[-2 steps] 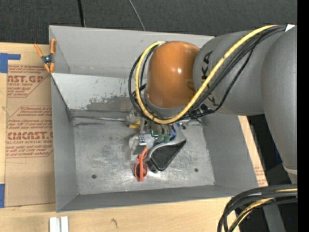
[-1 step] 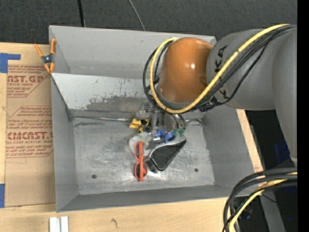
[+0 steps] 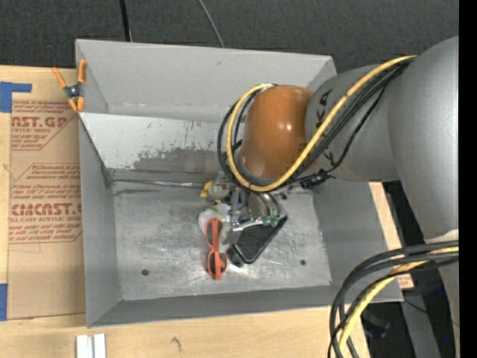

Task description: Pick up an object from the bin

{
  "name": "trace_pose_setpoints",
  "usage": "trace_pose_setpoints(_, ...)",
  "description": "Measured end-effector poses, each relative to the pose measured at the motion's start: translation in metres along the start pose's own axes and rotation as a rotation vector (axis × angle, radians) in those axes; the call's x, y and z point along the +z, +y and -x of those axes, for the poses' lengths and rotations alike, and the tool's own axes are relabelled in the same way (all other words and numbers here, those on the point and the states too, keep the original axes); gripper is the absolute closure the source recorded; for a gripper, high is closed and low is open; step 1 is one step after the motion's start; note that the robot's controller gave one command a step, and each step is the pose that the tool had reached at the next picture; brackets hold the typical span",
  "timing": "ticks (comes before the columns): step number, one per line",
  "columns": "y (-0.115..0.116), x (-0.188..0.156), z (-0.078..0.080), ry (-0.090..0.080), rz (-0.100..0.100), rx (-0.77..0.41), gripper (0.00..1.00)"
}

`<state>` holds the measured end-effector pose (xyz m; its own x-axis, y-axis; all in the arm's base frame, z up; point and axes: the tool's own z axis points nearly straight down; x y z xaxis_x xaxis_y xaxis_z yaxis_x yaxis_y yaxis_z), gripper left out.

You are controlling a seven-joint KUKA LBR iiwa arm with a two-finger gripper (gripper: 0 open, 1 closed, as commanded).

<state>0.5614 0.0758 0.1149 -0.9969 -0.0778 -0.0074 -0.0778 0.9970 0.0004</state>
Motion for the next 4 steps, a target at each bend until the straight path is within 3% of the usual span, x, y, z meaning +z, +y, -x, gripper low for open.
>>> trace_pose_setpoints(1,-0.017,0.024,0.001,-0.002,0.015,-0.094,0.00)
trace_pose_setpoints(2,-0.021,0.032,0.011,-0.024,0.005,-0.287,1.00)
trace_pose_setpoints(3,-0.021,0.032,0.011,-0.024,0.005,-0.286,1.00)
trace_pose_setpoints(4,-0.019,-0.005,0.009,0.010,0.004,-0.296,1.00)
